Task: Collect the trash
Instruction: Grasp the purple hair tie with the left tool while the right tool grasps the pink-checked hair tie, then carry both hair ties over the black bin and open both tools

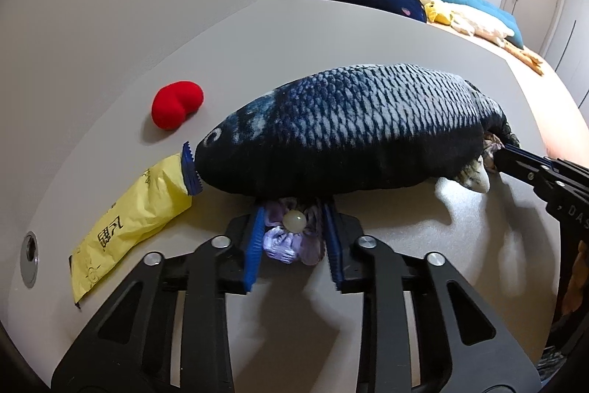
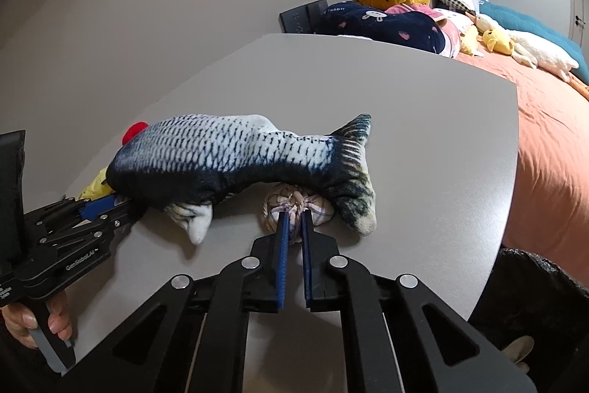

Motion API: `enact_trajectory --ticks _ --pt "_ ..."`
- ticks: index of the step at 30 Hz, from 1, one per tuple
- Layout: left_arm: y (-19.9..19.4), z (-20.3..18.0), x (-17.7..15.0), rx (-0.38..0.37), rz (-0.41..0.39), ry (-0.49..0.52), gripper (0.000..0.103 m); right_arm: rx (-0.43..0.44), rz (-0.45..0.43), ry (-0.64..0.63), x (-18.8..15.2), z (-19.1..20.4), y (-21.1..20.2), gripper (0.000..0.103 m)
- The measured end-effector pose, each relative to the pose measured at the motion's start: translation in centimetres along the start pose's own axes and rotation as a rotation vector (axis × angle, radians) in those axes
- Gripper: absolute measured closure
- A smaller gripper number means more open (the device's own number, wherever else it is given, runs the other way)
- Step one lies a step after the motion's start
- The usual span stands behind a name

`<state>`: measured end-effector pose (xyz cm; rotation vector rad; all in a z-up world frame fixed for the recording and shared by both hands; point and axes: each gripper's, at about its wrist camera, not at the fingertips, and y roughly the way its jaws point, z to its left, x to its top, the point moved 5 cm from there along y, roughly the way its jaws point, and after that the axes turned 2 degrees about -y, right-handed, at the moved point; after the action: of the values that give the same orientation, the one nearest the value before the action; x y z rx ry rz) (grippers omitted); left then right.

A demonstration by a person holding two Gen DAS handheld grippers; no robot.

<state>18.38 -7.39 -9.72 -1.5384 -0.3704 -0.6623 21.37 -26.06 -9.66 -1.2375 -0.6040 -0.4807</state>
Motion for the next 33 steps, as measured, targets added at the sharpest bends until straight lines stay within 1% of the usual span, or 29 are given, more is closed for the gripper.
enact_trajectory --ticks 8,15,26,33 --pt "-1.4 -0.3 -1.0 -0.009 0.010 -0.028 0.078 0.030 -0.028 -0.004 -0.2 0.7 -2.7 0.096" --pt "-3.8 -1.2 -1.9 -0.029 -0.020 -0.051 0.078 0.038 -0.051 0.008 -0.5 0.9 -5.4 0.096" --pt "-7.3 -4.3 -3.6 -0.056 -0.057 -0.031 0.078 0.030 -0.098 0.019 -2.0 0.4 -10.0 0.096" --pt "-9.1 -5.8 -4.1 -0.079 -0.077 -0.019 0.078 0.015 -0.124 0.023 -3.0 -0.1 -12.5 0.096"
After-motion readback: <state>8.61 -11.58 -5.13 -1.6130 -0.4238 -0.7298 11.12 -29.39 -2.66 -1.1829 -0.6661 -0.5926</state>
